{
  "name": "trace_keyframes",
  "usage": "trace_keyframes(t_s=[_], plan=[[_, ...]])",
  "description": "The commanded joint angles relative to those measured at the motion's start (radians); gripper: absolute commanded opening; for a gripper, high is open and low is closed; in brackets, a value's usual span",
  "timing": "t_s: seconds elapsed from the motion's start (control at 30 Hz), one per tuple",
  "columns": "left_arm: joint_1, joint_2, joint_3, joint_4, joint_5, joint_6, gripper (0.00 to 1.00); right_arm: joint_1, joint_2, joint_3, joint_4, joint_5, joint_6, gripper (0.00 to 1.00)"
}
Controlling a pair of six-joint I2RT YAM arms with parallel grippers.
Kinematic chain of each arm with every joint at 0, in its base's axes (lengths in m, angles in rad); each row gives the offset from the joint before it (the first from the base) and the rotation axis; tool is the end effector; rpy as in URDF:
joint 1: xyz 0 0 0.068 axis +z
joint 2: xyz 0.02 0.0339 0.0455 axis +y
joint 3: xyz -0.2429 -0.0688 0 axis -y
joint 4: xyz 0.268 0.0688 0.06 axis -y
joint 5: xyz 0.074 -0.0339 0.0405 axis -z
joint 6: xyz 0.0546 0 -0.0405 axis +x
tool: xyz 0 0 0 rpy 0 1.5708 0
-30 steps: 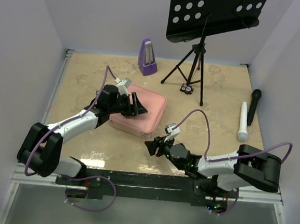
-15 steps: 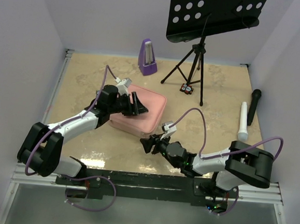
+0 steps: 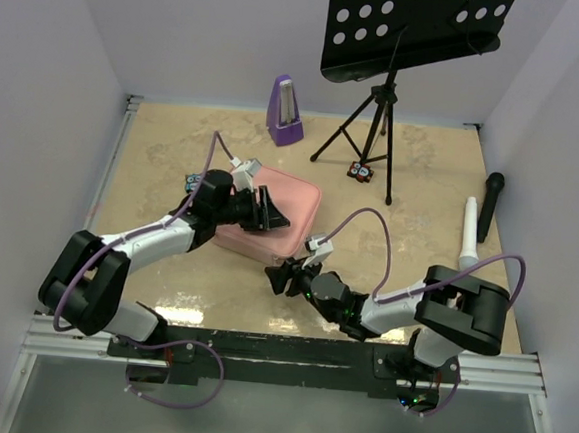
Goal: Organize the medicine kit
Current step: Zip the medicine box at the center of the board.
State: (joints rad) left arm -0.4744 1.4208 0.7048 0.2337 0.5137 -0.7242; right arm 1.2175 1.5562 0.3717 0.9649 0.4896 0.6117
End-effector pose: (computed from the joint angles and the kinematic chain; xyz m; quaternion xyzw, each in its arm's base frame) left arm 0.2839 -0.1760 0.1667 0.0274 0.8374 -0.4619 0.2909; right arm 0.1252 0.2653 0.1041 -0.0812 0.7678 0.3653 0.5200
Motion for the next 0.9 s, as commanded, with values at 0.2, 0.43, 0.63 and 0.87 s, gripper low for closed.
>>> trace_keyframes(t_s=[0.2,0.43,0.63,0.87], plan=[[-0.006,0.066,-0.027,-0.005,-0.043,-0.001,0.52,0.007,0.028,0.047,0.049,0.083,0.063,0.6],[-0.006,0.082,-0.036,-0.031,-0.076,-0.006,0.5,0.007,0.044,0.061,0.054,0.089,0.077,0.59],[-0.006,0.095,-0.047,-0.022,-0.083,-0.014,0.49,0.007,0.062,0.078,0.048,0.096,0.083,0.57],[-0.006,0.102,-0.054,-0.019,-0.086,-0.017,0.48,0.007,0.085,0.102,0.043,0.116,0.095,0.54]])
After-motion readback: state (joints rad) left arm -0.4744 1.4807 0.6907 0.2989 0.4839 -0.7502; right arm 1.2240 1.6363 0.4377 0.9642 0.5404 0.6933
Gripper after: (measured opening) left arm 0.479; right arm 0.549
